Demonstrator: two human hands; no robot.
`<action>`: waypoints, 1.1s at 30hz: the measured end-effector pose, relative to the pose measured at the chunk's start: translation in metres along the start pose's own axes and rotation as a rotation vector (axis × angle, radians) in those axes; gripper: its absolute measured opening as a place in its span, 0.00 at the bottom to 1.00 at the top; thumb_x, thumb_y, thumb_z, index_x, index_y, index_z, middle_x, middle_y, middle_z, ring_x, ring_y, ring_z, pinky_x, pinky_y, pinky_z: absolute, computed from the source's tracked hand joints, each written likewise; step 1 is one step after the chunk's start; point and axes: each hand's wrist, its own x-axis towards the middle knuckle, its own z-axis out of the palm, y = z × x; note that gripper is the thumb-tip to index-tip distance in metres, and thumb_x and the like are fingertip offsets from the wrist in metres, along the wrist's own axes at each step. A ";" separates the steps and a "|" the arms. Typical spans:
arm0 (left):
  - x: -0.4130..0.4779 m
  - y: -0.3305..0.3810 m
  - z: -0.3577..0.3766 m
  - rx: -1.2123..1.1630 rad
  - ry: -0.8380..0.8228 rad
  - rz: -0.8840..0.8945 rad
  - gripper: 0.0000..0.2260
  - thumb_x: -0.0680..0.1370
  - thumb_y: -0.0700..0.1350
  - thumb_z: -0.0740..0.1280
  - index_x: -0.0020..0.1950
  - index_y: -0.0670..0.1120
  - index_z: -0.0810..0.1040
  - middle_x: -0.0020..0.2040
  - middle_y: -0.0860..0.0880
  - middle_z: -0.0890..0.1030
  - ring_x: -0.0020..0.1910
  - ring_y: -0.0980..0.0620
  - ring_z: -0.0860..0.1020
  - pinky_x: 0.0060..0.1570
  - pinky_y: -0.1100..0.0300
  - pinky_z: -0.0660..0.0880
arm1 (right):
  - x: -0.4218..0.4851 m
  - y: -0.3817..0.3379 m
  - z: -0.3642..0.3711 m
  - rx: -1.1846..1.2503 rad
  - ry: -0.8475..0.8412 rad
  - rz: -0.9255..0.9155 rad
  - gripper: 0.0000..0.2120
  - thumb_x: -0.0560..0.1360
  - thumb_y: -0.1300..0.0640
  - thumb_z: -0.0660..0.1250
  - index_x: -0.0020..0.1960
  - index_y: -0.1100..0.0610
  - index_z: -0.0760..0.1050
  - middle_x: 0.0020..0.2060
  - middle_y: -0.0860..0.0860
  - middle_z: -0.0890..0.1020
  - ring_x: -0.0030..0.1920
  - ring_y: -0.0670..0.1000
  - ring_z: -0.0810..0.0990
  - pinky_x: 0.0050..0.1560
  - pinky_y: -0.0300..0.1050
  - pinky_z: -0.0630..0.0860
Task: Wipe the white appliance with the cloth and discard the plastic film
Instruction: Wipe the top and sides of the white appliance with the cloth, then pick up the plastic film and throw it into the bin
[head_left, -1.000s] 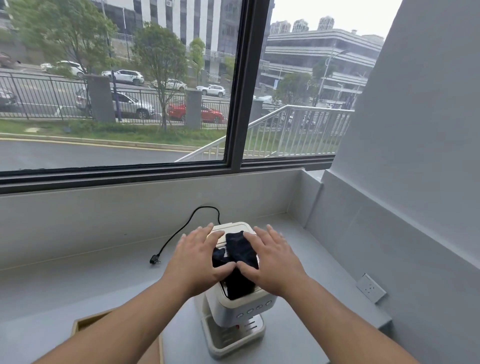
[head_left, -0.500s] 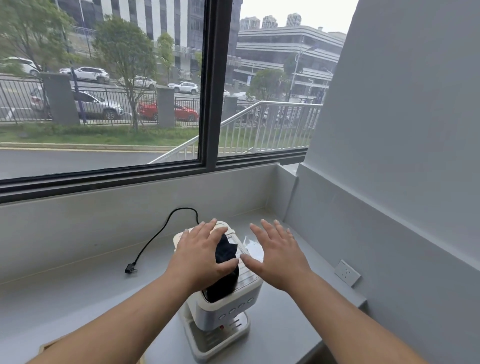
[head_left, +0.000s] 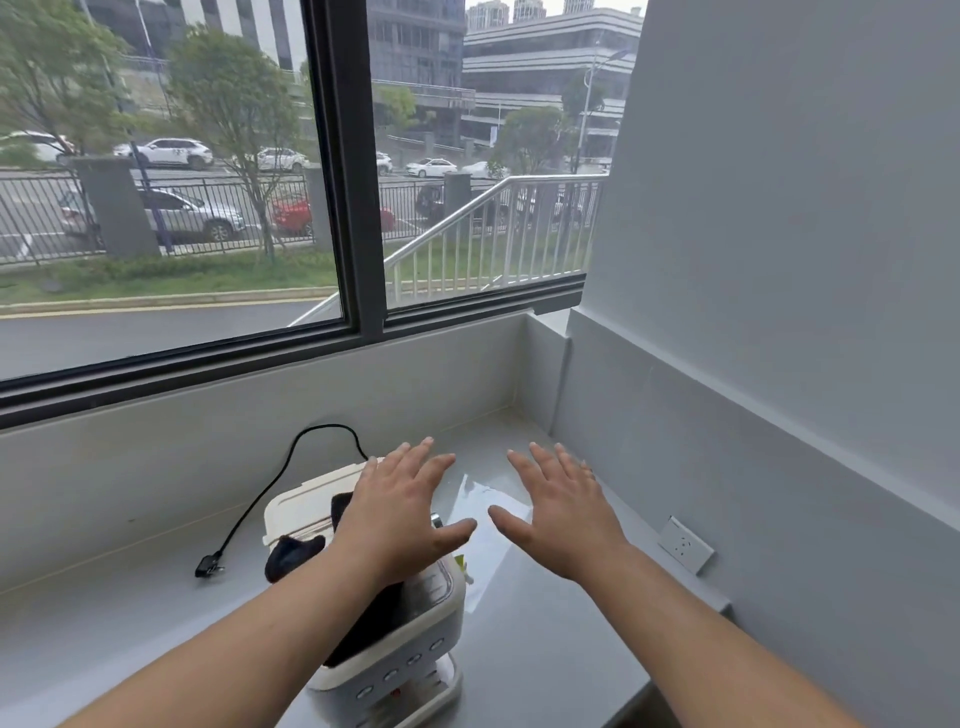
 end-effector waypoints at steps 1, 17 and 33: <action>0.008 0.005 0.003 0.014 -0.007 0.002 0.43 0.71 0.76 0.57 0.83 0.61 0.57 0.86 0.54 0.53 0.84 0.49 0.51 0.82 0.44 0.47 | 0.005 0.008 0.002 0.006 -0.006 -0.001 0.41 0.74 0.25 0.48 0.83 0.41 0.50 0.84 0.49 0.52 0.84 0.55 0.45 0.80 0.60 0.44; 0.110 0.060 0.075 0.198 -0.179 -0.092 0.44 0.71 0.76 0.60 0.83 0.58 0.58 0.86 0.50 0.56 0.84 0.47 0.54 0.81 0.42 0.52 | 0.064 0.112 0.071 0.072 -0.147 -0.034 0.44 0.73 0.23 0.45 0.83 0.44 0.49 0.84 0.52 0.54 0.83 0.58 0.46 0.80 0.62 0.43; 0.165 0.071 0.172 0.244 -0.418 -0.371 0.42 0.71 0.71 0.67 0.81 0.56 0.62 0.82 0.49 0.63 0.79 0.45 0.65 0.75 0.44 0.64 | 0.103 0.154 0.157 0.167 -0.350 -0.116 0.41 0.78 0.28 0.52 0.83 0.47 0.51 0.83 0.53 0.55 0.83 0.60 0.49 0.81 0.62 0.47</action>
